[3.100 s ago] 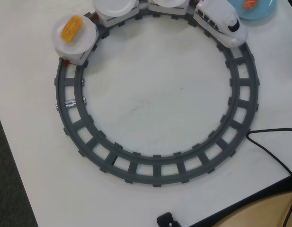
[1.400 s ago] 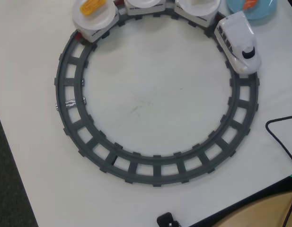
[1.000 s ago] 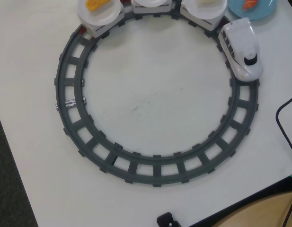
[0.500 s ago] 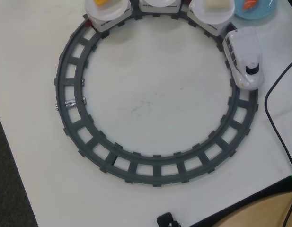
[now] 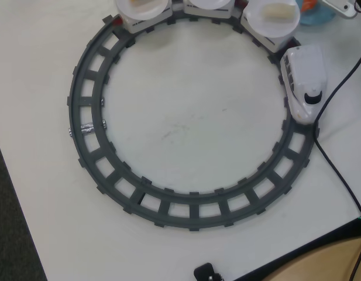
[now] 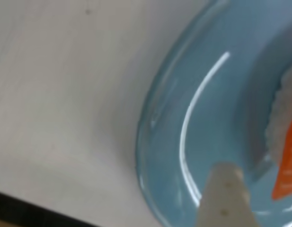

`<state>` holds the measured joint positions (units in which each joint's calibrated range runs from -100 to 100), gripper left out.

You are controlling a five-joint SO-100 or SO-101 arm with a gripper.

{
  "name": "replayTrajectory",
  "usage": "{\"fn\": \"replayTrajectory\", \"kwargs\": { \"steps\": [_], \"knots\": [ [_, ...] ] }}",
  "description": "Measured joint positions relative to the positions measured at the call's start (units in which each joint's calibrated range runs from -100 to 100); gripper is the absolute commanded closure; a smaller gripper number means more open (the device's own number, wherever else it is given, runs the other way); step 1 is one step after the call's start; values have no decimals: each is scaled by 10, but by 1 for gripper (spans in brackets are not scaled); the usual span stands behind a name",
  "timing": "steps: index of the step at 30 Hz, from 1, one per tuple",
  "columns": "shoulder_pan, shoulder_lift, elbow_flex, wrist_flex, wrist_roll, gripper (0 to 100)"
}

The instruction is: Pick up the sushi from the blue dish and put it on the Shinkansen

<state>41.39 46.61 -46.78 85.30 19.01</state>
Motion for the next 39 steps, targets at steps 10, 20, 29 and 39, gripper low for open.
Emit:
{"fn": "replayTrajectory", "kwargs": {
  "steps": [10,20,29,39],
  "knots": [
    [-20,7,-1,0,0,70],
    [-9,48,-6,-26,3,73],
    [-7,50,-10,-37,2,98],
    [20,-30,-6,-31,-15,98]
  ]
}}
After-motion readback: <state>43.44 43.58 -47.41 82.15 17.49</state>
